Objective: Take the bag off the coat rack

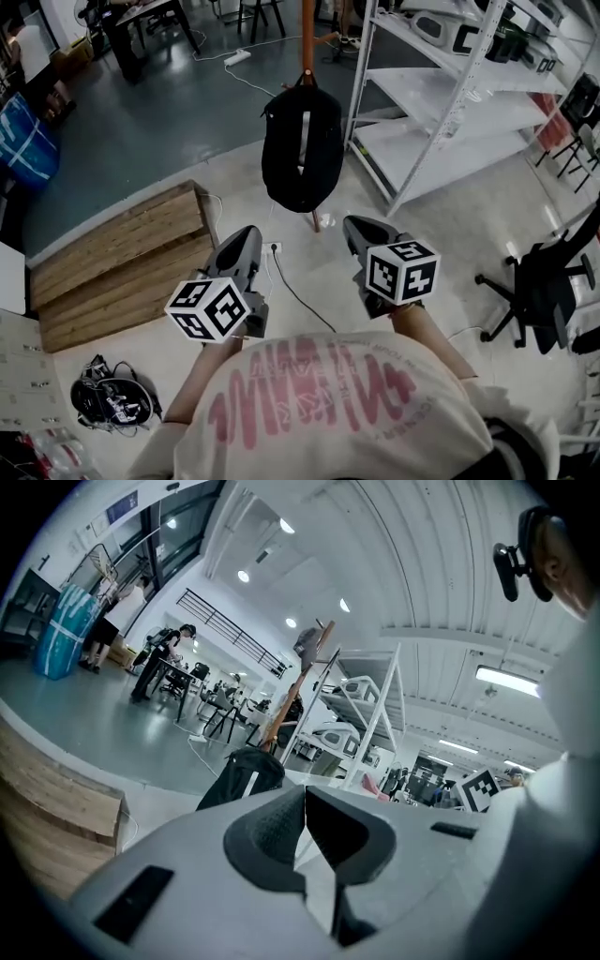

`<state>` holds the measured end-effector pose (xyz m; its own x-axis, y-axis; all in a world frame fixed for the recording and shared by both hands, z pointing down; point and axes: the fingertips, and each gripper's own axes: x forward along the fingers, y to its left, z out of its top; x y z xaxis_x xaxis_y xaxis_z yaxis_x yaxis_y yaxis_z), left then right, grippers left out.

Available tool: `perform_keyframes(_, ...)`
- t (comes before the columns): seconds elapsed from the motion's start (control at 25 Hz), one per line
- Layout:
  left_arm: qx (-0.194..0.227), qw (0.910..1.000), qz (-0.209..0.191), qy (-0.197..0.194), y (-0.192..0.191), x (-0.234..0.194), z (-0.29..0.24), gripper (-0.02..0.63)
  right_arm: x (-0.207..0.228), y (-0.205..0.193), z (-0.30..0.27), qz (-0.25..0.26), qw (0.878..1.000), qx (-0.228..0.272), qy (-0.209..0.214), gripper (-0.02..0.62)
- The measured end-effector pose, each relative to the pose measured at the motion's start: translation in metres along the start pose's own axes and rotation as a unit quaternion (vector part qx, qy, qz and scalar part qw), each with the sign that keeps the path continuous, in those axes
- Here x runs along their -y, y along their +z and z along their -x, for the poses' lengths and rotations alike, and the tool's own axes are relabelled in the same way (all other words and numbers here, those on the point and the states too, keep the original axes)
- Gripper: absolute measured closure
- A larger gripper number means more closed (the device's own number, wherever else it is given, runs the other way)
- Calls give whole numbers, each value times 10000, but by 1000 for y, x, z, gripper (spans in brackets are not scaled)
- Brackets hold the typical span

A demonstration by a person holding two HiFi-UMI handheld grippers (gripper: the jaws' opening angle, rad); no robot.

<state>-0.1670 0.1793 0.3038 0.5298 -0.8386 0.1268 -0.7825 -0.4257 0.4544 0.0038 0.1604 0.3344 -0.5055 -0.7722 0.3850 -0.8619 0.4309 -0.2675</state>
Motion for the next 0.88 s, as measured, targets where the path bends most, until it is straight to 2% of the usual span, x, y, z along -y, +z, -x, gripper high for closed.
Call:
perform_keyframes(0.28, -124, 9998, 71, -104, 11, -33, -26, 601, 7, 3, -34, -107, 9997, -71, -211, 589)
perform_keyframes(0.6, -460, 9981, 375, -179, -15, -50, -39, 601, 24, -22, -51, -312, 9976, -472, -389, 589)
perform_keyframes(0.88, -528, 9972, 522, 69, -29, -69, -55, 601, 40, -29, -76, -371, 9973, -551, -304, 589)
